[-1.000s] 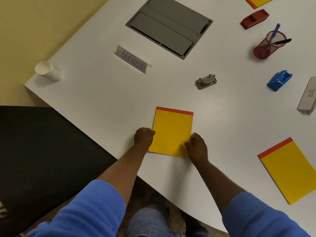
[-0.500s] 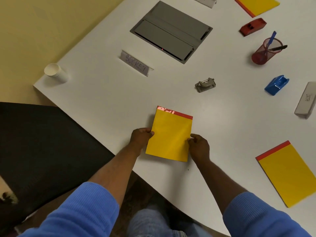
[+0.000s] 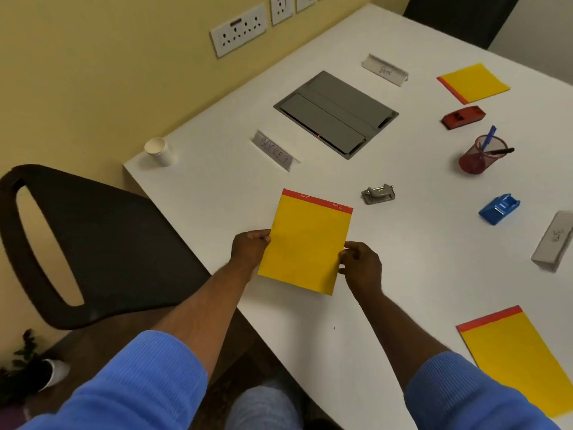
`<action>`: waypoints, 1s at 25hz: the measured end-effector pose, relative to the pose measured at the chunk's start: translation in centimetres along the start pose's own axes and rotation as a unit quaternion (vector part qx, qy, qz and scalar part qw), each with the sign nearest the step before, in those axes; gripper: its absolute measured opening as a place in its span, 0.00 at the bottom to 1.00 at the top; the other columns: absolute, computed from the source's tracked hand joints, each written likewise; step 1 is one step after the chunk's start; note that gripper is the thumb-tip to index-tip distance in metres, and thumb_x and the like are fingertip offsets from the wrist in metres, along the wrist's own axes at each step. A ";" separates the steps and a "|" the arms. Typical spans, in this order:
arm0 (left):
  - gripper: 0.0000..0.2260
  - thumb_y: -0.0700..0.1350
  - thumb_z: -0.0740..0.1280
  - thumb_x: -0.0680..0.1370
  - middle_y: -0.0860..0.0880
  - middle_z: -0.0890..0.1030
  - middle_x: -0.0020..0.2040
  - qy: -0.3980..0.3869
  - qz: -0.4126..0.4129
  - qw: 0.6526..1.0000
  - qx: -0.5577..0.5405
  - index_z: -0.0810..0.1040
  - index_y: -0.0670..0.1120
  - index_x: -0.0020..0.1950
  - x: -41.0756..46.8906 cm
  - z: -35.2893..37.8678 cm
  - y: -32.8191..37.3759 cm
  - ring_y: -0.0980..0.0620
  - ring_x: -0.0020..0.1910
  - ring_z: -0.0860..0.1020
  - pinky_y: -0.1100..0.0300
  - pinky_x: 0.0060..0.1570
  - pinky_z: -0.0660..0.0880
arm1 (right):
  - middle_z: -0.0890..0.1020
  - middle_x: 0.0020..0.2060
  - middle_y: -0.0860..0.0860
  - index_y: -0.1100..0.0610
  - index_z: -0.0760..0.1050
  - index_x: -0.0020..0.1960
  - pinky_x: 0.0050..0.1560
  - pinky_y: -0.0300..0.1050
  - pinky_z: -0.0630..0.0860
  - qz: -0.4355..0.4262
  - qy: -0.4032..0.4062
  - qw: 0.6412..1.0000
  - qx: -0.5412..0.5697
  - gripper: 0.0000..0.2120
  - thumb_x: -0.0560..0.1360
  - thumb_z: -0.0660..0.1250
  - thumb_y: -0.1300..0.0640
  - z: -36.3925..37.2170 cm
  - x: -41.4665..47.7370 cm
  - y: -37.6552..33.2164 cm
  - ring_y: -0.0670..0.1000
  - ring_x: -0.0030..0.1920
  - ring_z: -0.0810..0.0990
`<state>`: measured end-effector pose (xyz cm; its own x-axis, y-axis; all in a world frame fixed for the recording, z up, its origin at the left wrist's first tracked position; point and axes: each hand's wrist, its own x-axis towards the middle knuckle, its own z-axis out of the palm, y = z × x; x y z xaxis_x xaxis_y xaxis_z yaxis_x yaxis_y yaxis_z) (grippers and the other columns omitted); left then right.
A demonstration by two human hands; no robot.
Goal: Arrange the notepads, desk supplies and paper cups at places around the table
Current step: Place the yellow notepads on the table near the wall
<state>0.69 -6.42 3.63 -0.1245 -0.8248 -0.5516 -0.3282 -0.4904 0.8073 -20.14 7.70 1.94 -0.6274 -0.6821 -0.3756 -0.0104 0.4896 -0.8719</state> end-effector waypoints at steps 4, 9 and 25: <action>0.14 0.33 0.66 0.82 0.37 0.81 0.66 0.042 0.027 0.999 0.010 0.79 0.35 0.67 0.4 -1.1 1.4 0.38 0.66 0.78 0.43 0.71 0.72 | 0.85 0.47 0.57 0.60 0.79 0.61 0.42 0.51 0.84 -0.006 -0.029 0.999 0.033 0.12 0.79 0.66 0.65 0.7 1.5 -2.8 0.55 0.44 0.86; 0.13 0.35 0.67 0.82 0.39 0.81 0.65 0.099 0.053 0.992 0.056 0.81 0.37 0.65 4.4 -2.8 3.3 0.41 0.67 0.78 0.50 0.71 0.72 | 0.85 0.45 0.56 0.61 0.80 0.56 0.38 0.47 0.83 0.002 -0.066 0.997 0.048 0.09 0.79 0.65 0.66 3.8 4.6 -5.7 0.56 0.43 0.86; 0.24 0.46 0.57 0.86 0.48 0.55 0.84 0.164 0.127 0.932 0.298 0.58 0.49 0.83 26.5 -9.5 7.2 0.48 0.83 0.54 0.51 0.80 0.58 | 0.82 0.47 0.63 0.64 0.76 0.55 0.37 0.46 0.79 -0.046 -0.035 0.998 -0.002 0.05 0.81 0.63 0.66 18.8 23.3 -14.8 0.62 0.44 0.83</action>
<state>3.92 -34.47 -3.14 -0.0079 -0.9826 -0.1854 -0.8015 -0.1047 0.5888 -19.99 -25.64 0.17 -0.5682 -0.7601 -0.3153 -0.0680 0.4253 -0.9025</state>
